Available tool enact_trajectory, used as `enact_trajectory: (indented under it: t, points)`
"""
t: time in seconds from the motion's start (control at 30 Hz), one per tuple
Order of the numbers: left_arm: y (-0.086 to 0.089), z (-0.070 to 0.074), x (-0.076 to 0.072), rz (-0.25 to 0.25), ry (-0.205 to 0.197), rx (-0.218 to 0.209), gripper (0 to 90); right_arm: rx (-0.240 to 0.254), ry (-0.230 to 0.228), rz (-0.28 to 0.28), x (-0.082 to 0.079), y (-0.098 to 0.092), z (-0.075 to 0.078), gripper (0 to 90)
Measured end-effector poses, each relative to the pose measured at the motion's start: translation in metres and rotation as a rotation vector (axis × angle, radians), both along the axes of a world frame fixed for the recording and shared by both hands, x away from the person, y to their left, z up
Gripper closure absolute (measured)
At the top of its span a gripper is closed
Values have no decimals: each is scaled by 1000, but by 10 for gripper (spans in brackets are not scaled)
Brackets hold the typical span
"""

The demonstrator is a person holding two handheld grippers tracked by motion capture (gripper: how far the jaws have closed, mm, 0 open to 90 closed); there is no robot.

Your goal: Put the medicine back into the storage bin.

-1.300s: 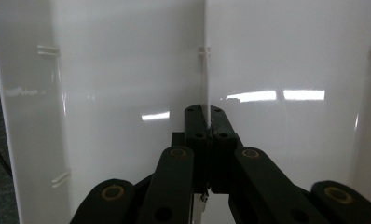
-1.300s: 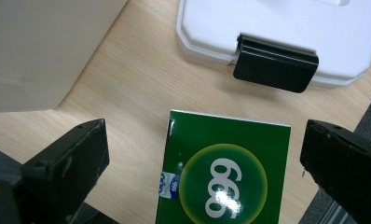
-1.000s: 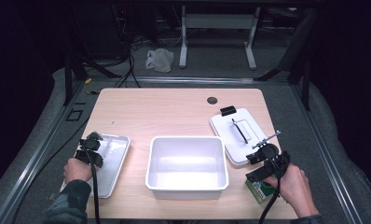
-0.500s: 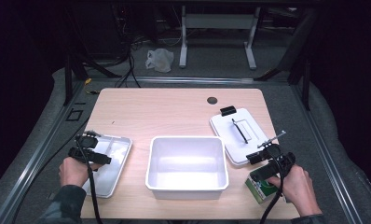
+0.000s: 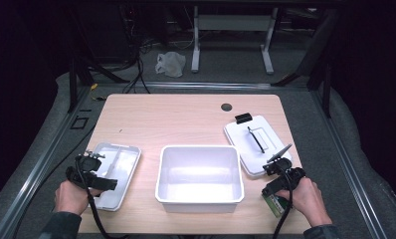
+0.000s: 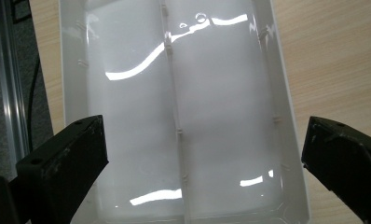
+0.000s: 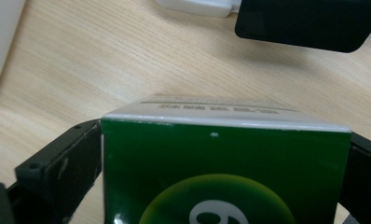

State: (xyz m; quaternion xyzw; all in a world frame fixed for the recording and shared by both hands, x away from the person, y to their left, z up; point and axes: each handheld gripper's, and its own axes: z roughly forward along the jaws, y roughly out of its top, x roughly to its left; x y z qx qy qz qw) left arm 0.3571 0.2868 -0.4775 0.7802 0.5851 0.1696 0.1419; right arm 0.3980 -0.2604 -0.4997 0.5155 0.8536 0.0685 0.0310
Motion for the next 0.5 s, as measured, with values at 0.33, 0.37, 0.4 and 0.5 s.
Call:
enact_trajectory:
  t: [0.33, 0.37, 0.4, 0.5]
  points:
    - [-2, -6, 5, -17, 38, -9, 0, -26, -16, -19, 0, 0, -3, 146]
    - [-1, -7, 6, -18, 41, -10, 0, -25, -15, -18, -1, 0, -2, 149]
    - [0, -7, 6, -17, 43, -12, 0, -25, -16, -9, -1, 0, -2, 151]
    - [1, -7, 8, -17, 49, -13, 0, -17, -17, 0, -1, 0, 1, 155]
